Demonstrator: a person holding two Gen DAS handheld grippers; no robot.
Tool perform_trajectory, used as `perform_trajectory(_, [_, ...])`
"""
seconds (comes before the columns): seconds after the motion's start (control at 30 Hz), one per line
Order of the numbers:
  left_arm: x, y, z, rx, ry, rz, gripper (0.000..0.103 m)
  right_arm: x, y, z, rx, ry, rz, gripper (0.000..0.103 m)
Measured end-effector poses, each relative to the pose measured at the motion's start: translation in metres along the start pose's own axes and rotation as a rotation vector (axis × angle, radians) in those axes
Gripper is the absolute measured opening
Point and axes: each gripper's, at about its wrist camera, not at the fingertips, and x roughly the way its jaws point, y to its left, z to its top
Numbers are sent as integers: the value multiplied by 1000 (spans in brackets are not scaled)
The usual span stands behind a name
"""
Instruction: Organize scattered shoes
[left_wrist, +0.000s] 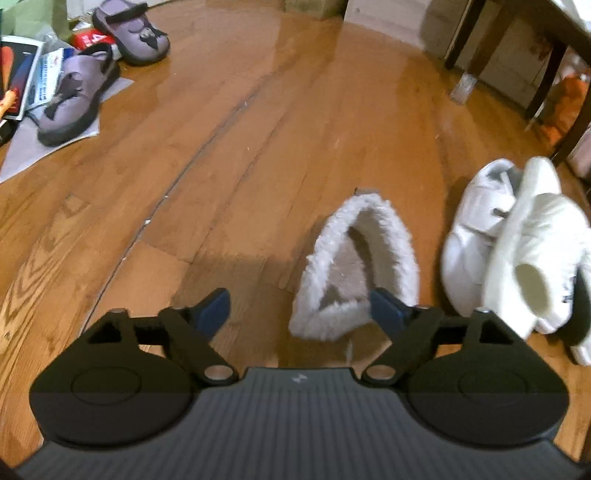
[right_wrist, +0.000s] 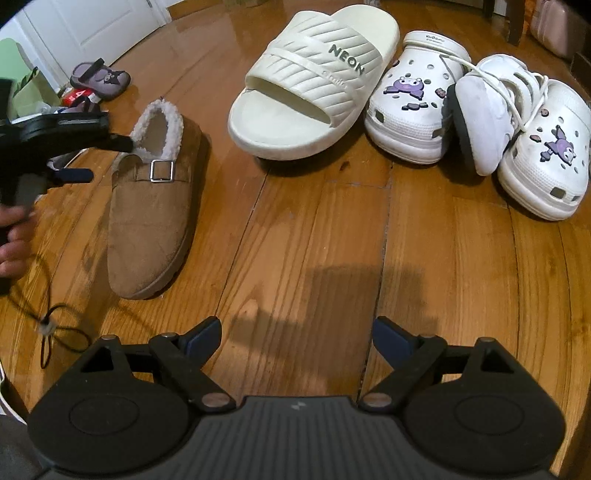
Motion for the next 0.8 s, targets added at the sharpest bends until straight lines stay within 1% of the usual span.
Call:
perform_trajectory(0.1, [18, -3, 0, 7, 32, -23, 95, -2, -1, -2, -4, 4, -4, 90])
perform_trajectory(0.13, [16, -5, -4, 15, 20, -35, 87, -3, -1, -2, -5, 6, -6, 90])
perform_trajectory(0.17, [15, -7, -8, 24, 8, -47, 72, -3, -2, -4, -5, 9, -9, 90])
perform_trajectory(0.2, [13, -9, -12, 34, 0, -52, 38, -3, -4, -5, -2, 12, -13, 90])
perform_trajectory(0.23, [10, -12, -14, 47, -6, -42, 37, -2, -5, -5, 0, 13, -14, 90])
perform_trajectory(0.27, [5, -14, -18, 46, -17, -39, 31, -2, -6, -7, 8, 15, -15, 90])
perform_trajectory(0.3, [1, -13, -21, 26, -22, -59, 28, -1, -9, -9, 20, 16, -14, 90])
perform_trajectory(0.4, [-14, -9, -33, -44, 4, -164, 15, -1, -16, -15, 49, 14, -9, 90])
perform_trajectory(0.43, [-18, -10, -36, -51, 12, -179, 11, -2, -19, -17, 59, 13, -8, 90])
perform_trajectory(0.5, [-33, -17, -46, -42, 36, -218, 11, -3, -28, -24, 81, 16, -12, 90])
perform_trajectory(0.63, [-57, -35, -70, 20, 44, -204, 11, -6, -43, -36, 117, 17, -34, 90])
perform_trajectory(0.7, [-68, -39, -82, 24, 57, -218, 11, -10, -51, -41, 139, 15, -39, 90])
perform_trajectory(0.8, [-84, -38, -93, 24, 40, -222, 11, -15, -61, -50, 165, 14, -42, 90])
